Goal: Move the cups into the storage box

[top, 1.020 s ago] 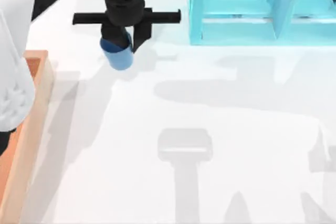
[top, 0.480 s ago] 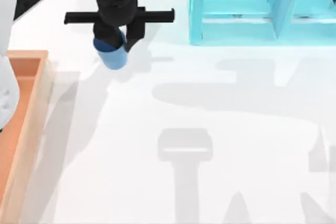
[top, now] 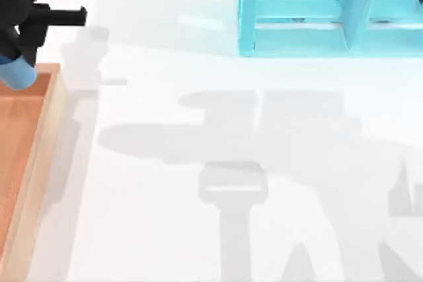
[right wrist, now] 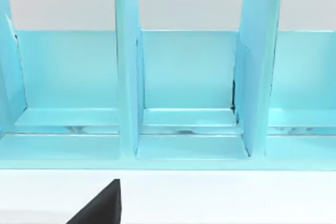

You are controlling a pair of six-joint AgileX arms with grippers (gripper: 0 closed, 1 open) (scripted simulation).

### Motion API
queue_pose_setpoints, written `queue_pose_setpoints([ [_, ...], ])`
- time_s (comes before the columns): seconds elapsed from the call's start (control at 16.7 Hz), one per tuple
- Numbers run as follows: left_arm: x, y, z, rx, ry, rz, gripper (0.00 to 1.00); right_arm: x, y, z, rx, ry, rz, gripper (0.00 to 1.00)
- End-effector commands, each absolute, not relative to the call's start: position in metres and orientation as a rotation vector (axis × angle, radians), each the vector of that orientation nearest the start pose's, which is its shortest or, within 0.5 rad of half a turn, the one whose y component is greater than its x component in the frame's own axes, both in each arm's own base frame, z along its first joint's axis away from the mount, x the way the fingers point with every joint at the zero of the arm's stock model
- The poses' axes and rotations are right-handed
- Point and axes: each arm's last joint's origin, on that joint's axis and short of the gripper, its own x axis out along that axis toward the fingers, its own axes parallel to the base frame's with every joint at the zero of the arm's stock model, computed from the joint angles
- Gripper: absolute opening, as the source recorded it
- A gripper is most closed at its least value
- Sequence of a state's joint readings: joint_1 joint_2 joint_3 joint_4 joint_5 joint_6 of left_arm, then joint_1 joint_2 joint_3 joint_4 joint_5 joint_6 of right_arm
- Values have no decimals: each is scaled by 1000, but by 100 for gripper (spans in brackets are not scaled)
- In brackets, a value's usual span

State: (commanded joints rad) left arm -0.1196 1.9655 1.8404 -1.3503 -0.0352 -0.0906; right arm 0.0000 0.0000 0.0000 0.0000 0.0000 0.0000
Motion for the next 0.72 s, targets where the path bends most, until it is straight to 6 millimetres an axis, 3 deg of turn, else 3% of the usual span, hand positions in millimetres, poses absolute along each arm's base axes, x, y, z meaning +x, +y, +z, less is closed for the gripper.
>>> queue_pose_setpoints([
  [0.18,348,21,278,54,1524,18,0,106,-1,160,0,0,0,100],
  [0.3,328,43,280,60,1547,21,0,106,-1,160,0,0,0,100],
  [0.42,319,51,281,62,1557,22,0,106,-1,160,0,0,0,100],
  [0.72,321,51,279,67,1557,20,0,106,-1,160,0,0,0,100],
])
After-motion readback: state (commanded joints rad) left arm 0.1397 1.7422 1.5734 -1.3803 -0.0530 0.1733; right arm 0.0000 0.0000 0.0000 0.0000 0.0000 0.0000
